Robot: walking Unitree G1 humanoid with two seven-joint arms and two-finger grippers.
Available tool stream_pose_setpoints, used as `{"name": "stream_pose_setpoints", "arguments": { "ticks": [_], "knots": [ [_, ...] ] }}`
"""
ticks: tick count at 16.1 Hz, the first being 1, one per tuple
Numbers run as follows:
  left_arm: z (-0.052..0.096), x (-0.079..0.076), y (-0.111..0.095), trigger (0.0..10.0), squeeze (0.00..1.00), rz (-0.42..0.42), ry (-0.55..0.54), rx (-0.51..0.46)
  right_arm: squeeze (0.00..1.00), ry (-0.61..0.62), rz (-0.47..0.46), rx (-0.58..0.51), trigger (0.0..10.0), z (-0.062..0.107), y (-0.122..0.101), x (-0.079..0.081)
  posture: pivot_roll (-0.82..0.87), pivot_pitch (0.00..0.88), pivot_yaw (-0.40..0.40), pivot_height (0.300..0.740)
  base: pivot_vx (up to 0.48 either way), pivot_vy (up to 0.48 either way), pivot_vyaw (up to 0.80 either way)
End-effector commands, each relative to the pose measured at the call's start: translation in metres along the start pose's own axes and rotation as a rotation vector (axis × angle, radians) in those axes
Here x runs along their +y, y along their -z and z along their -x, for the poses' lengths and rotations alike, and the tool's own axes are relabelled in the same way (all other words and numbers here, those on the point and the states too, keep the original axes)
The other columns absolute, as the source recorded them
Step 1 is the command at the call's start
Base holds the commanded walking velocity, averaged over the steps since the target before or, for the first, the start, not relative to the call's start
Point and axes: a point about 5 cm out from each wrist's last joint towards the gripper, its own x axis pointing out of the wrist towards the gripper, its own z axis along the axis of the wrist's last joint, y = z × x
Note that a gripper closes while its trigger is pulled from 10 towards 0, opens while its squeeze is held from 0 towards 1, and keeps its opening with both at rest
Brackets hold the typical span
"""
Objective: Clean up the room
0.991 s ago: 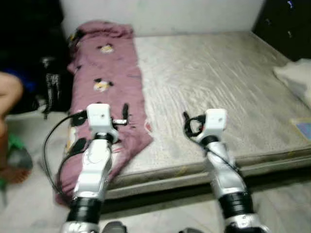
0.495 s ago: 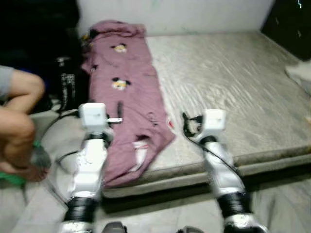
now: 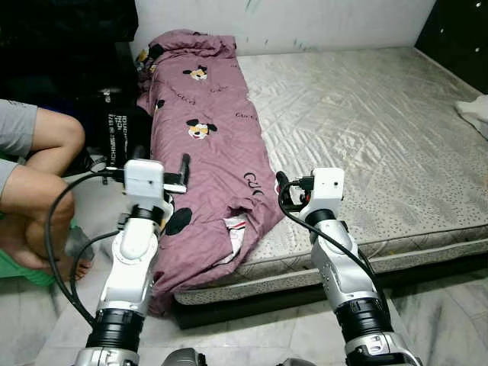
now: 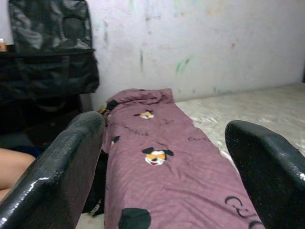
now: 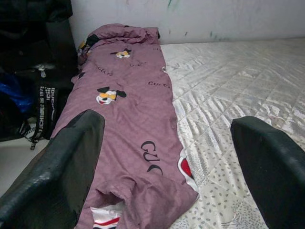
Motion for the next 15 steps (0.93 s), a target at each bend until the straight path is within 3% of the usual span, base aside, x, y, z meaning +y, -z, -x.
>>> {"name": "stream_pose_setpoints", "arguments": {
  "ticks": [1,2,5,9,13,15],
  "knots": [
    [-0.004,0.003,-0.001,10.0,0.0,-0.003,-0.03,0.01,0.0,0.005,0.004,0.005,10.0,-0.001,0.0,-0.002,0.02,0.0,-0.012,0.74,0.0,0.0,0.0],
    [-0.004,0.003,0.003,10.0,0.0,0.008,-0.047,0.055,0.0,0.004,0.007,0.005,10.0,-0.001,0.0,-0.002,0.02,0.0,-0.012,0.74,0.0,0.0,0.0],
    [0.001,-0.001,0.007,10.0,0.0,0.028,-0.024,0.061,0.0,-0.009,0.043,0.0,10.0,-0.001,0.0,0.0,0.02,0.0,-0.012,0.74,0.0,0.0,0.26],
    [0.006,-0.012,0.011,10.0,0.0,0.067,0.018,0.089,0.0,-0.002,0.03,0.009,10.0,-0.001,0.001,-0.002,0.02,0.0,-0.013,0.74,0.0,0.0,0.13],
    [0.006,-0.013,0.011,10.0,0.0,0.079,0.023,0.095,0.0,-0.006,0.0,-0.008,10.0,-0.002,-0.001,-0.002,0.02,0.0,-0.009,0.74,0.0,0.0,0.0],
    [0.009,-0.013,0.011,10.0,0.0,0.078,0.016,0.104,0.0,-0.029,-0.027,-0.02,10.0,0.003,-0.002,0.006,0.01,0.0,-0.003,0.74,0.0,0.0,0.0]
  ]
}}
